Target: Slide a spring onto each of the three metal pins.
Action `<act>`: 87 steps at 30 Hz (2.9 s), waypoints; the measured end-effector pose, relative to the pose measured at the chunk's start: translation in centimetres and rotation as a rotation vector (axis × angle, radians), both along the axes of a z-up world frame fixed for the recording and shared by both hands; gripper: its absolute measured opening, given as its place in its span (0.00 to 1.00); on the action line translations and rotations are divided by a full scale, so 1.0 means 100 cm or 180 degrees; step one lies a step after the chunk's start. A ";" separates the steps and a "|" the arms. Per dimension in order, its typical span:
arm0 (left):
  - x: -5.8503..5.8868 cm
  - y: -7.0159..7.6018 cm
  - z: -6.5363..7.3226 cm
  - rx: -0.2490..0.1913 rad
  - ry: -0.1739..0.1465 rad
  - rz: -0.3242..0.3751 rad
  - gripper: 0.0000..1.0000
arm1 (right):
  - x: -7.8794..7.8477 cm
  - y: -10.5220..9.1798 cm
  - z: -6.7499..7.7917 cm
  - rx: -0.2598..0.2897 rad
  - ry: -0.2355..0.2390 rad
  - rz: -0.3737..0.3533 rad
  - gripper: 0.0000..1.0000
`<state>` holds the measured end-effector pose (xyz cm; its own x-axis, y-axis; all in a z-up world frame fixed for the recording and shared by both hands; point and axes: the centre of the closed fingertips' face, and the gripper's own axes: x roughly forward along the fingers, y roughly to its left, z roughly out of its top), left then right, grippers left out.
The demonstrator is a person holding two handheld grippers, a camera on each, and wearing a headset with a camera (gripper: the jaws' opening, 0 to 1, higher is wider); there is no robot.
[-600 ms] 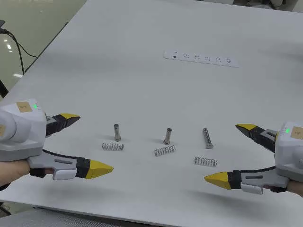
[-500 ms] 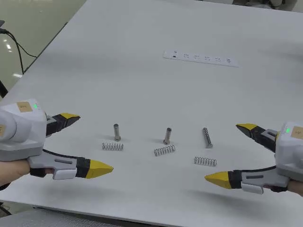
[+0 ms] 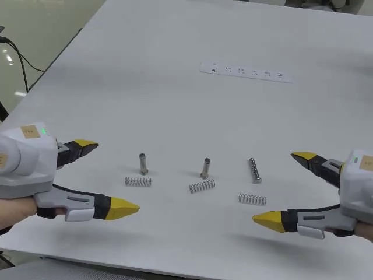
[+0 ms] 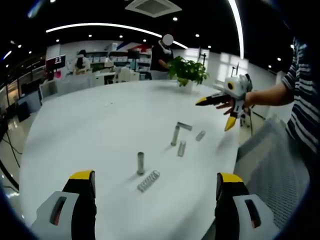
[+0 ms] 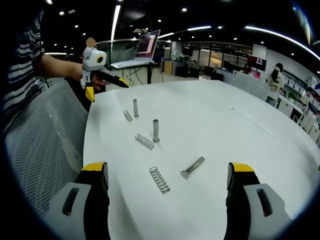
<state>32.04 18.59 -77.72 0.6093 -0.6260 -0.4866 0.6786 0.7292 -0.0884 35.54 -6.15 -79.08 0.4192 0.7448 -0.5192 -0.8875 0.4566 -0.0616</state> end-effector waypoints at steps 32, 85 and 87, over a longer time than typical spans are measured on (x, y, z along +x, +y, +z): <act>0.002 -0.002 0.000 -0.0018 -0.0017 0.0001 0.98 | 0.002 0.001 0.001 0.0008 -0.0015 0.0009 0.99; 0.007 0.000 0.000 0.0043 -0.0014 -0.0043 0.98 | 0.007 0.006 0.000 -0.0017 0.0061 0.0017 0.96; 0.007 0.000 0.001 0.0035 -0.0016 -0.0039 0.98 | 0.011 0.007 0.001 -0.0030 0.0052 0.0006 0.96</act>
<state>32.76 18.64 -77.65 0.6042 -0.6281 -0.4904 0.6879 0.7217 -0.0769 36.62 -5.46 -78.93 0.4091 0.7406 -0.5330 -0.8894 0.4543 -0.0515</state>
